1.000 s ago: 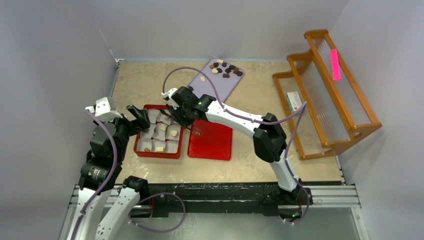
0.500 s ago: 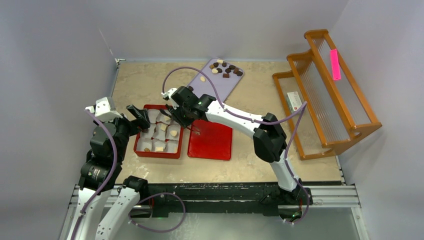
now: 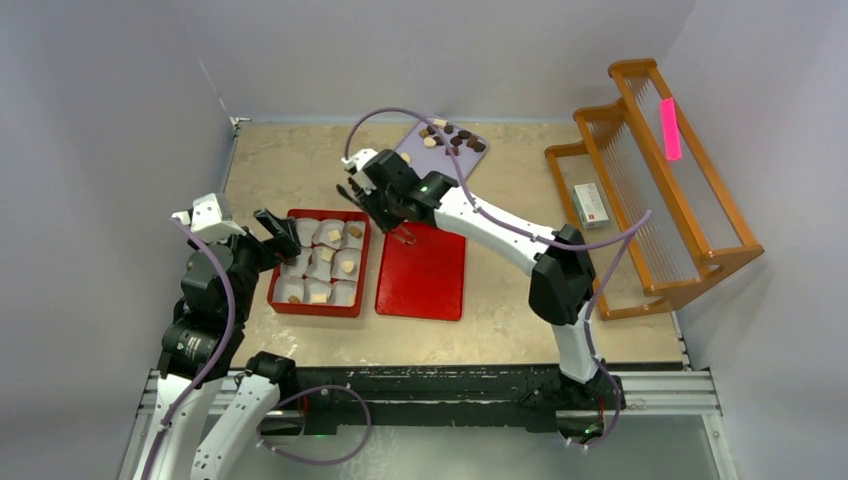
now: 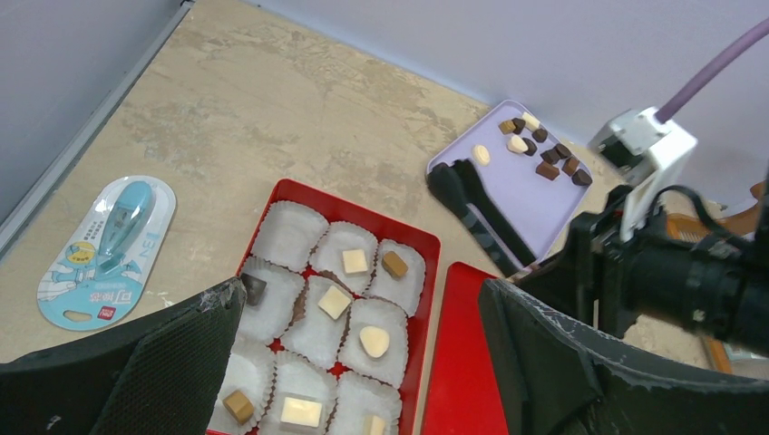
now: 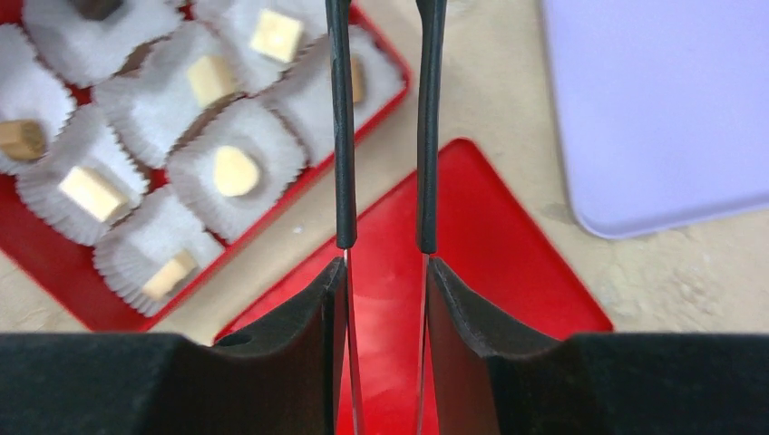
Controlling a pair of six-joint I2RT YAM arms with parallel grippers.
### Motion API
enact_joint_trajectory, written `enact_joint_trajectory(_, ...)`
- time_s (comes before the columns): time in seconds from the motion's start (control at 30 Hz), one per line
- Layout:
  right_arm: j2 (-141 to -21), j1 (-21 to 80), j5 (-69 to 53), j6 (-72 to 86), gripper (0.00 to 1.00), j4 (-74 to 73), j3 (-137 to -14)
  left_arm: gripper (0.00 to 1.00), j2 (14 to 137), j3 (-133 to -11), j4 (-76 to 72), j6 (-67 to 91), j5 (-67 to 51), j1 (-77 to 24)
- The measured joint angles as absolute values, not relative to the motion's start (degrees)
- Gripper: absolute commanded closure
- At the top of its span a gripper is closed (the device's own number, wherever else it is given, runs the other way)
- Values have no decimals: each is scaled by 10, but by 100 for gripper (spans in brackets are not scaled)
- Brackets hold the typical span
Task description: Pack the chocolate
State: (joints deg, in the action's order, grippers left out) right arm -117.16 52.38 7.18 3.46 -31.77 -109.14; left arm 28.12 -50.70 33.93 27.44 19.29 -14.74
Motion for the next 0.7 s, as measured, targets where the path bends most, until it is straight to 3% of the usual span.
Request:
enact_joint_trajectory(0.4,-1152,392,98,26,62,-309,-1072,1,284,-507,339,274,189,-147)
enact_joint_trajectory(0.7,-1216,298,108,42,60,-312,-1097,1,285,-507,339,274,188,-147)
